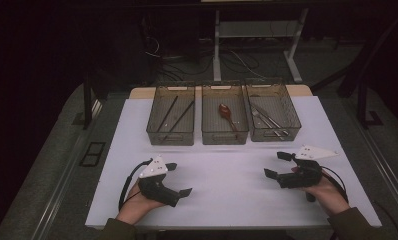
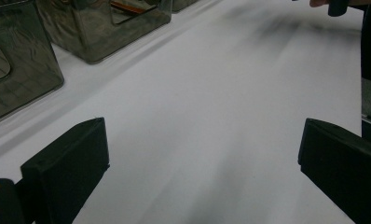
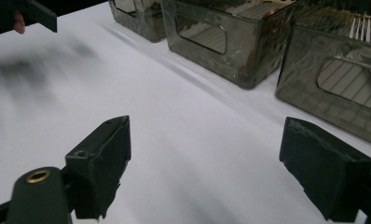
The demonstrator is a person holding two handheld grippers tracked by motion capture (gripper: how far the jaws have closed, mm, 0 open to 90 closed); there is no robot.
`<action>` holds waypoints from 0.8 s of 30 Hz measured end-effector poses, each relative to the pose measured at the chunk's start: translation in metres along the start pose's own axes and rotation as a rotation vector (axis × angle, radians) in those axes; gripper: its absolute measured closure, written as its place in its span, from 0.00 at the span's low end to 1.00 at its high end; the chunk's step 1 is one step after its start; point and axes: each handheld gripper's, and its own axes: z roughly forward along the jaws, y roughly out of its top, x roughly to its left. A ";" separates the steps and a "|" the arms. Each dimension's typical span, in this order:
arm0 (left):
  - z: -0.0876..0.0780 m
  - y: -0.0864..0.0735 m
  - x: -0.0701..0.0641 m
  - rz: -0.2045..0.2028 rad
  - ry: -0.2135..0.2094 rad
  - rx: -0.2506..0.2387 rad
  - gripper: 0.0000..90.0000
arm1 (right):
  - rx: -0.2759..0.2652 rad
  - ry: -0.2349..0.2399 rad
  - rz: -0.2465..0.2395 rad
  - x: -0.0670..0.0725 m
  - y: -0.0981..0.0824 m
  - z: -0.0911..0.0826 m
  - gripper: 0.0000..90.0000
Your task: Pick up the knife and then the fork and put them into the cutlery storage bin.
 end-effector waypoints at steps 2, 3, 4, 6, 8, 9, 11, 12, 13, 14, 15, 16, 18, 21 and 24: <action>0.000 0.000 0.000 -0.001 0.000 0.001 0.01 | -0.003 0.004 0.000 0.001 -0.004 -0.002 0.18; 0.000 0.000 0.000 0.003 0.000 0.001 0.01 | 0.000 0.005 0.001 0.001 -0.006 -0.003 0.18; 0.000 0.000 0.000 0.001 0.001 0.002 0.01 | -0.001 0.008 0.004 0.002 -0.008 -0.004 0.18; 0.000 0.000 -0.001 0.001 0.002 0.000 0.01 | 0.003 0.010 0.002 0.003 -0.012 -0.006 0.18; 0.000 0.000 -0.001 0.002 0.002 0.000 0.01 | 0.011 0.011 0.006 0.004 -0.016 -0.007 0.18; 0.000 0.000 -0.001 -0.001 0.002 0.001 0.01 | 0.012 0.012 0.009 0.004 -0.017 -0.007 0.18; 0.000 0.000 -0.001 0.003 0.001 0.002 0.01 | 0.022 0.013 0.004 0.006 -0.020 -0.008 0.18; 0.000 0.000 -0.001 0.003 0.001 0.002 0.01 | 0.028 0.012 -0.005 0.007 -0.021 -0.009 0.18; 0.000 0.000 -0.001 0.003 0.002 0.001 0.01 | 0.030 0.012 -0.007 0.007 -0.022 -0.009 0.18; 0.000 0.000 -0.001 0.001 0.002 0.004 0.01 | 0.032 0.013 -0.007 0.008 -0.023 -0.010 0.18; 0.000 0.000 -0.001 0.001 0.001 0.003 0.01 | 0.035 0.012 -0.011 0.008 -0.023 -0.010 0.18; 0.000 0.000 0.000 0.004 0.002 0.006 0.01 | 0.038 0.013 -0.013 0.008 -0.024 -0.011 0.18; 0.000 0.000 0.000 0.006 0.001 0.007 0.01 | 0.039 0.009 -0.014 0.007 -0.026 -0.013 0.18; 0.000 -0.001 0.000 0.006 0.003 0.008 0.01 | 0.037 0.005 -0.008 0.006 -0.026 -0.015 0.18; 0.000 -0.001 0.000 0.007 0.003 0.009 0.01 | 0.029 0.001 -0.010 0.004 -0.025 -0.016 0.18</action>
